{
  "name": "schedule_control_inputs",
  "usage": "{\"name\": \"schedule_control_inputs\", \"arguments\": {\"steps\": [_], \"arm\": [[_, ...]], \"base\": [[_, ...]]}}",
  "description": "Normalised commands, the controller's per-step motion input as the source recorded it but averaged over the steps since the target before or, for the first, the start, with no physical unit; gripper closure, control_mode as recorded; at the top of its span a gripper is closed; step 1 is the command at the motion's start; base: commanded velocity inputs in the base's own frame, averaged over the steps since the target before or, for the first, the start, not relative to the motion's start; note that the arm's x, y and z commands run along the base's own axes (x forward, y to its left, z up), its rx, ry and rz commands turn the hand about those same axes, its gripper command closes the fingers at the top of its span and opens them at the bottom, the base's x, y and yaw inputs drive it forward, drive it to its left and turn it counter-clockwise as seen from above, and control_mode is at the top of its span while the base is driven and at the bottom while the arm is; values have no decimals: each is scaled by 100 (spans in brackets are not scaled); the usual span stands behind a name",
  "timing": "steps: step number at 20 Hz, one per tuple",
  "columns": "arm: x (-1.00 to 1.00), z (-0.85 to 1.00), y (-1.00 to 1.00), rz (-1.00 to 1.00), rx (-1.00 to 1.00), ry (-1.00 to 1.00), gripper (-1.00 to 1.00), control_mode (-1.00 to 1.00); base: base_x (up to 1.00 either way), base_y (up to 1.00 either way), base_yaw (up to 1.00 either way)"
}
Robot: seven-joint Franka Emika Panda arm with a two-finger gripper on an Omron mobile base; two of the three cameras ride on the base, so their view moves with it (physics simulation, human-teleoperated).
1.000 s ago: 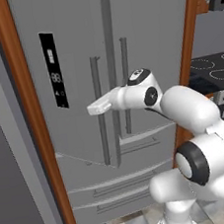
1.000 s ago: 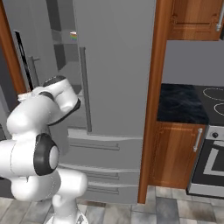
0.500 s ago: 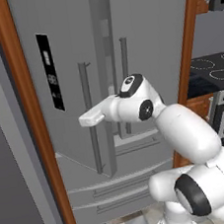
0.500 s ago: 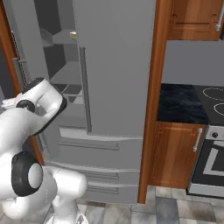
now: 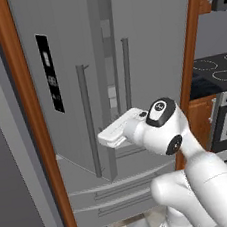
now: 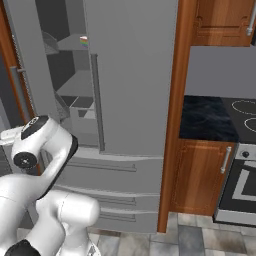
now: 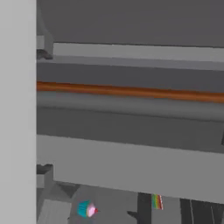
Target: Take the cake and cupcake from the fridge and place them on the empty tray on the dining counter.
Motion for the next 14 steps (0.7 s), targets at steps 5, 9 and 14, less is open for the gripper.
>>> {"name": "schedule_control_inputs", "arguments": {"steps": [5,9,14], "arm": [[-85,100,-20,12,-15,9,-100,-100],[-76,100,-62,21,-2,8,-100,-100],[-53,100,-63,20,0,33,-100,-100]], "base": [[0,0,0],[0,0,0],[0,0,0]]}}
